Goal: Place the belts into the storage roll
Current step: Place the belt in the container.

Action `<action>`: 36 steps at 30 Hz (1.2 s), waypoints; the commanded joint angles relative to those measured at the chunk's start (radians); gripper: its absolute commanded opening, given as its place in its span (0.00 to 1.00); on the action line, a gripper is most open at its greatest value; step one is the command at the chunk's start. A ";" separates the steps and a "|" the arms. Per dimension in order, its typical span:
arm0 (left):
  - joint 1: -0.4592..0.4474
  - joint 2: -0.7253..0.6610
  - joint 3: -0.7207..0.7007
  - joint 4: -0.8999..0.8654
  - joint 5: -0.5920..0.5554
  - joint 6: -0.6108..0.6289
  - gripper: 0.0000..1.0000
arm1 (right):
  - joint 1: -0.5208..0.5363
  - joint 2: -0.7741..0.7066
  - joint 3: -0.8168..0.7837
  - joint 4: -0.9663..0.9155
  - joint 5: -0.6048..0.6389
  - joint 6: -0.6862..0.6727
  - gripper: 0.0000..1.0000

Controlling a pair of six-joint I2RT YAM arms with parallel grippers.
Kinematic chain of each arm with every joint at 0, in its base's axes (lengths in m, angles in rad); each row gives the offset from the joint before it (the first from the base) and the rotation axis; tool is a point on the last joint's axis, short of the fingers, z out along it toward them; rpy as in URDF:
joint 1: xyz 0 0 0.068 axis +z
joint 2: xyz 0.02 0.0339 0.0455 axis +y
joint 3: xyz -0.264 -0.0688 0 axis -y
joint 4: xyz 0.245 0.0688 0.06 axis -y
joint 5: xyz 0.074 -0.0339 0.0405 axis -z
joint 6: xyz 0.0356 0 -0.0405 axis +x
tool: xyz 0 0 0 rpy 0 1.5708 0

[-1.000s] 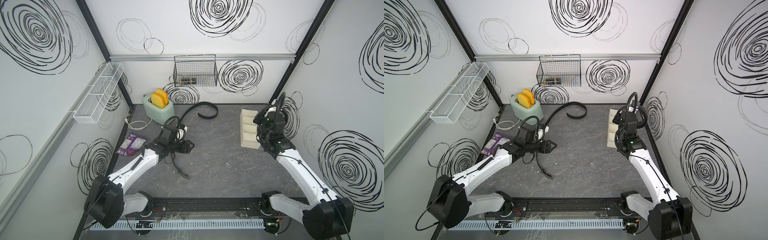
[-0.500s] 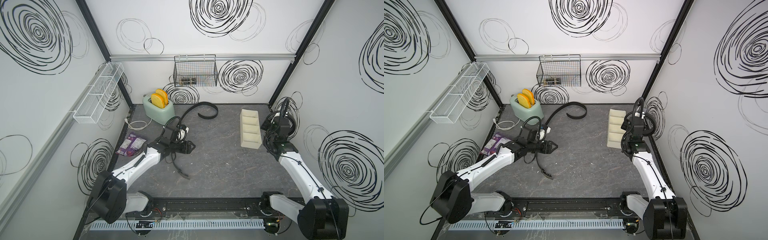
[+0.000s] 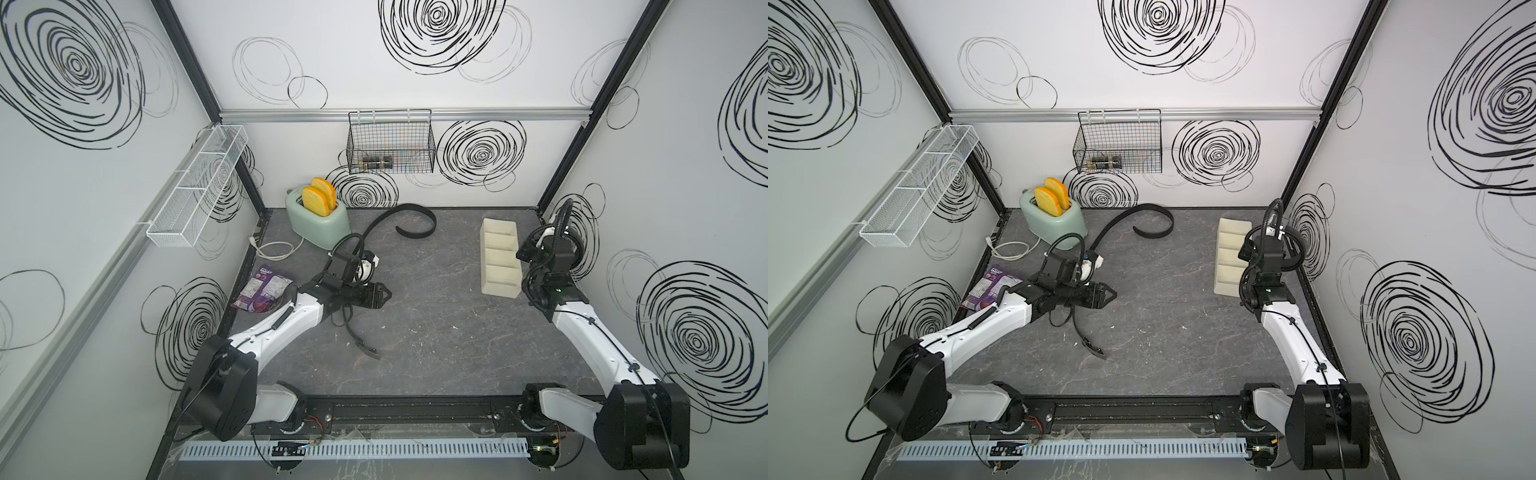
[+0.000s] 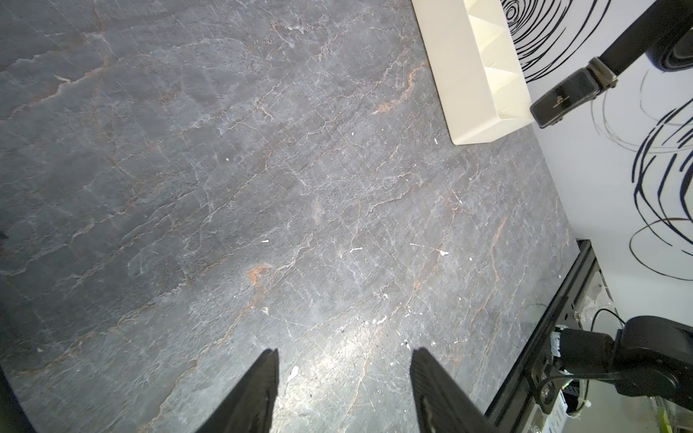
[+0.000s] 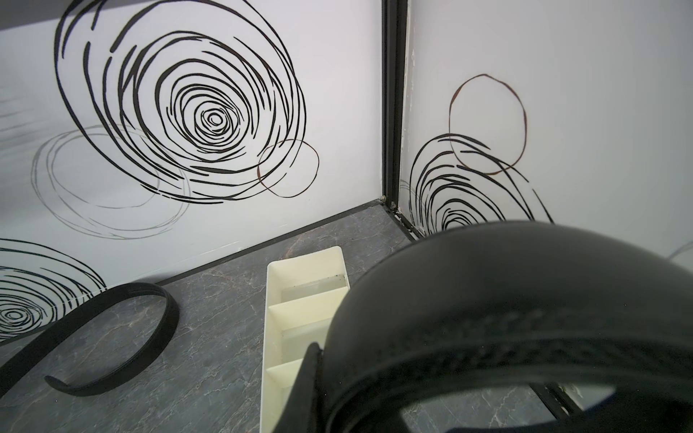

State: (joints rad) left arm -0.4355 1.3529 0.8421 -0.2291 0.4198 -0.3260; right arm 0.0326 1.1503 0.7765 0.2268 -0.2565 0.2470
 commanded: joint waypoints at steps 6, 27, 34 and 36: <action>0.008 0.023 -0.008 0.033 0.016 0.023 0.61 | 0.000 0.032 0.063 0.037 -0.017 -0.019 0.00; 0.011 0.038 -0.023 0.038 0.019 0.013 0.61 | -0.007 0.054 -0.020 0.129 -0.028 -0.006 0.00; 0.008 0.056 -0.027 0.053 0.024 0.000 0.61 | -0.011 0.119 -0.019 0.134 -0.039 -0.013 0.00; 0.007 0.058 -0.029 0.055 0.025 -0.002 0.61 | -0.011 0.138 -0.016 0.121 -0.044 -0.013 0.00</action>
State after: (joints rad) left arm -0.4301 1.4044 0.8246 -0.2111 0.4278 -0.3252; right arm 0.0257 1.2797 0.7525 0.2924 -0.3035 0.2615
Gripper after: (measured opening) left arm 0.609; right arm 0.142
